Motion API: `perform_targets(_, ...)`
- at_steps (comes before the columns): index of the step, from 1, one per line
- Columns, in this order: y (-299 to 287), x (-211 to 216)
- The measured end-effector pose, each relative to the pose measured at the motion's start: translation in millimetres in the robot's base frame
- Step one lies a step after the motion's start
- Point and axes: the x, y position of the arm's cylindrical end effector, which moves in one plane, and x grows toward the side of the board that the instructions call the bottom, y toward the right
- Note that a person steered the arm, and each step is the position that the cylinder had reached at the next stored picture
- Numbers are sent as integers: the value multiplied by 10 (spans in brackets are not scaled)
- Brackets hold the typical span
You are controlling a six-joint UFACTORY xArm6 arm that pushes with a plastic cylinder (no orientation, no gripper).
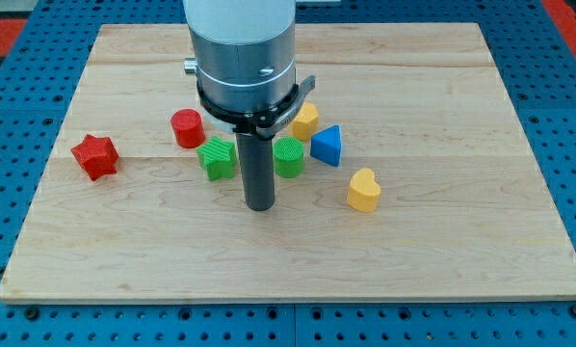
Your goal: Push red star bear to green star
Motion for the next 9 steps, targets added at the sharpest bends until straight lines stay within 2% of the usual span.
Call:
perform_targets(2, 37, 258)
perform_targets(4, -294, 264)
perform_targets(6, -1086, 657)
perform_targets(7, -2452, 469)
perform_targets(8, -2698, 329)
perform_targets(9, -2692, 24)
